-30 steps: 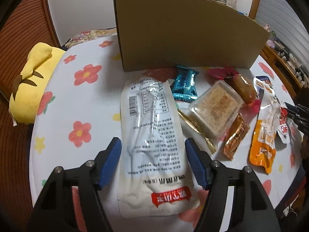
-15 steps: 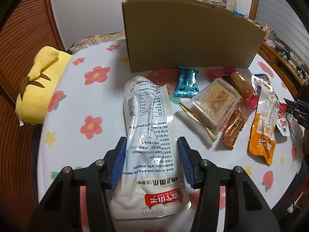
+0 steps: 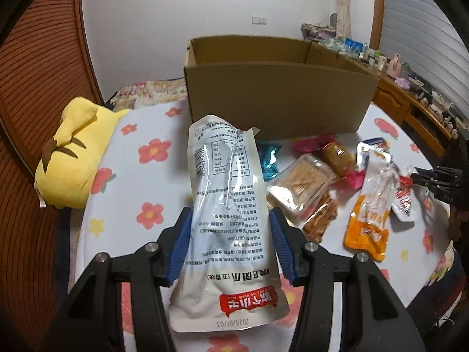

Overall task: Organize snacks
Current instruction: 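Carry both packets over the cardboard box and open both tools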

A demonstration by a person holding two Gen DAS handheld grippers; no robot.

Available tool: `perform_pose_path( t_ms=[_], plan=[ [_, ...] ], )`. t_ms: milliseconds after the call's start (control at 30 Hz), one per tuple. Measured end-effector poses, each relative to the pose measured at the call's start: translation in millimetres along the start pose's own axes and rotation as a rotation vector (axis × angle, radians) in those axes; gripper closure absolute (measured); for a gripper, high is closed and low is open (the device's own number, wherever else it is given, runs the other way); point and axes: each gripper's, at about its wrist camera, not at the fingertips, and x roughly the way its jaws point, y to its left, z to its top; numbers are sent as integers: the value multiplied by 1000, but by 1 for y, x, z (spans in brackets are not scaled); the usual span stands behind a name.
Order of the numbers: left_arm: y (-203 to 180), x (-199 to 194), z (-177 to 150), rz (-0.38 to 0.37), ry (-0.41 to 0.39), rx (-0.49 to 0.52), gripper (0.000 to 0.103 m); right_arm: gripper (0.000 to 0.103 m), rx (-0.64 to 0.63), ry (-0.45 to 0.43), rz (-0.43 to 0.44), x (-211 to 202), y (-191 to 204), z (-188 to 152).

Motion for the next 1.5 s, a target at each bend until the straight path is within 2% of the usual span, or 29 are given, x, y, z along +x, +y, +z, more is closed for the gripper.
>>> perform_pose_path(
  t_ms=[267,633,1067,1500],
  plan=[
    [-21,-28,20,-51,-76,17,52,84,-6,-79,17,-34,8,23],
    [-39,-41,89,-80,-167,67,51,84,-87,-173,101,-52,42,103],
    [-32,-3,160,-64,-168,76,51,84,-155,-181,193,-15,65,192],
    [-32,53,191,-80,-114,75,51,84,-128,-110,193,37,52,218]
  ],
)
